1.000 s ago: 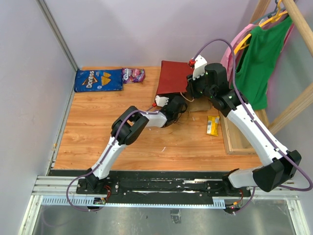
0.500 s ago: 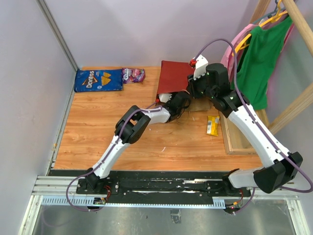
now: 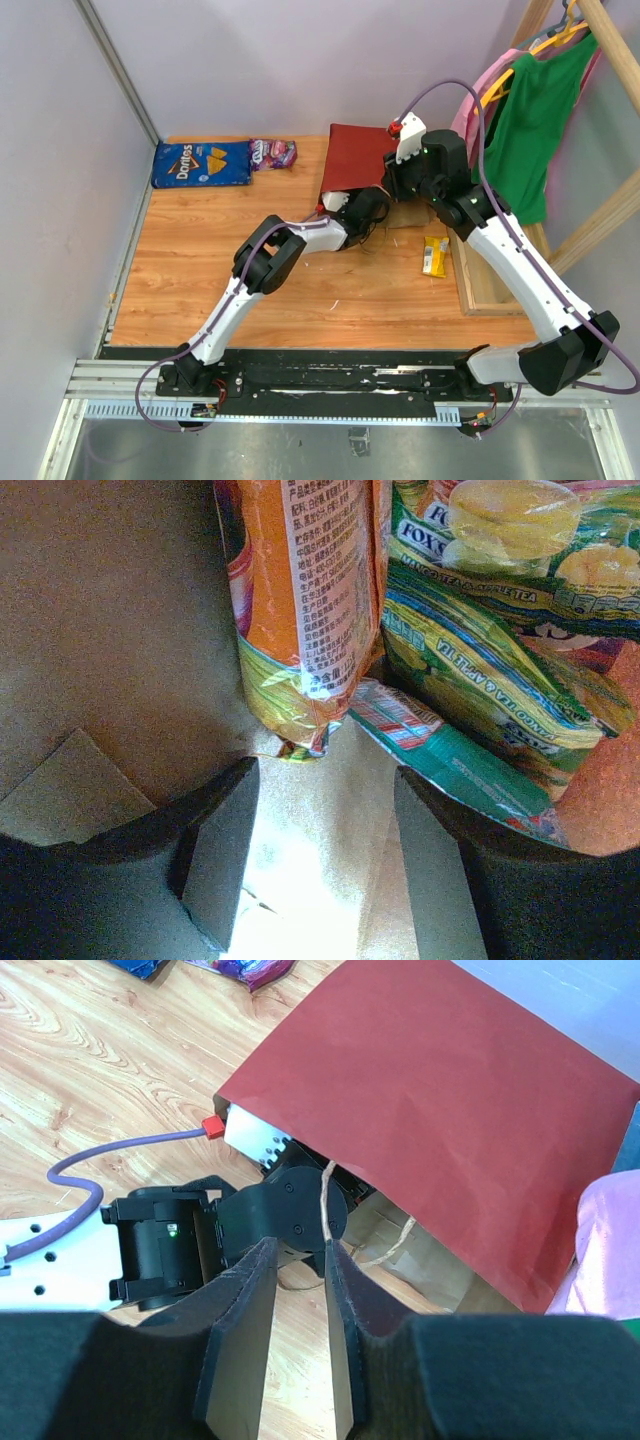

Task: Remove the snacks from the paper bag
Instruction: Take out the snack from the paper bag.

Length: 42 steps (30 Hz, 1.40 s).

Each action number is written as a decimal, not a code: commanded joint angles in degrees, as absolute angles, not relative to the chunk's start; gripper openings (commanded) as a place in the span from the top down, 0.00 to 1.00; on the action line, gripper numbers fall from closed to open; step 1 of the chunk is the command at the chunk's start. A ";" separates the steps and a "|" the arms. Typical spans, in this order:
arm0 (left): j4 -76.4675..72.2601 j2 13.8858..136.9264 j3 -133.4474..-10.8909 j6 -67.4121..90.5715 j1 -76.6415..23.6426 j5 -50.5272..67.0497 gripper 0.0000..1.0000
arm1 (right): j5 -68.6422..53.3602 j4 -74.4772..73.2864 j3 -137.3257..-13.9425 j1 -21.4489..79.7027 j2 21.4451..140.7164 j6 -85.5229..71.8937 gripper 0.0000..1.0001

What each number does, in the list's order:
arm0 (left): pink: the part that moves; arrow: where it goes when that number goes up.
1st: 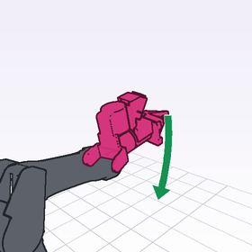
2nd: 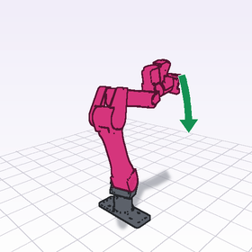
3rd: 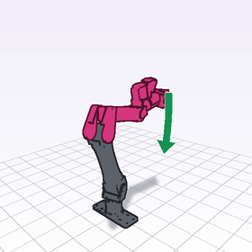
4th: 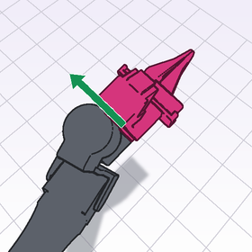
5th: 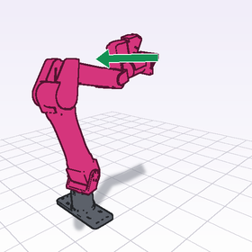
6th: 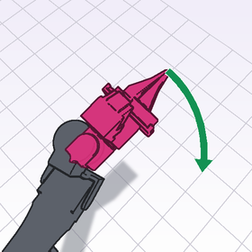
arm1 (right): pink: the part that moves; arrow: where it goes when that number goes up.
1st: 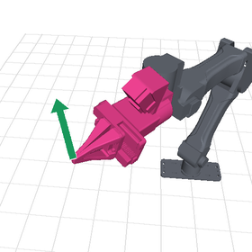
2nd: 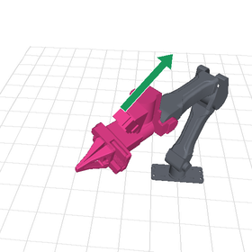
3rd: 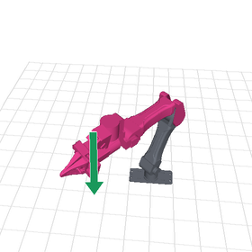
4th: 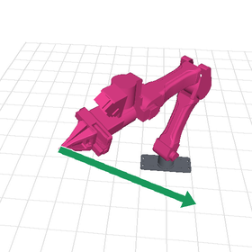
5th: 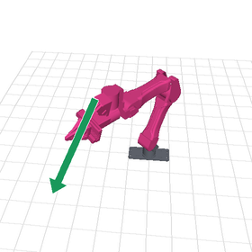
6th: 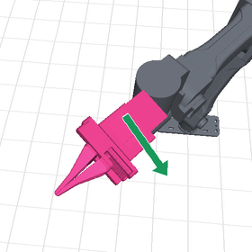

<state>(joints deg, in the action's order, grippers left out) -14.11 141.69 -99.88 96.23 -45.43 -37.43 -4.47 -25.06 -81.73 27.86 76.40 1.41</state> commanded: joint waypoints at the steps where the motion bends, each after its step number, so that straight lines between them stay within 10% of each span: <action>1: -4.22 142.53 -102.74 96.91 -44.79 -38.84 0.38 | -3.57 -24.02 -81.23 27.31 74.96 0.61 0.72; 18: -2.55 149.61 -112.61 94.17 -42.59 -36.87 0.51 | -3.42 -23.59 -80.91 27.33 74.73 0.83 0.72; 26: -6.81 148.40 -109.95 91.50 -41.89 -36.10 0.99 | -3.84 -23.43 -80.78 27.33 75.13 0.79 0.72; 42: -25.22 136.02 -90.00 85.97 -41.77 -34.08 0.99 | -2.40 -21.86 -80.16 27.32 75.17 -0.29 0.73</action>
<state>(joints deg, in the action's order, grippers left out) -20.18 141.03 -94.59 88.44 -41.95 -33.54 -4.21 -23.81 -80.93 27.86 76.38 1.17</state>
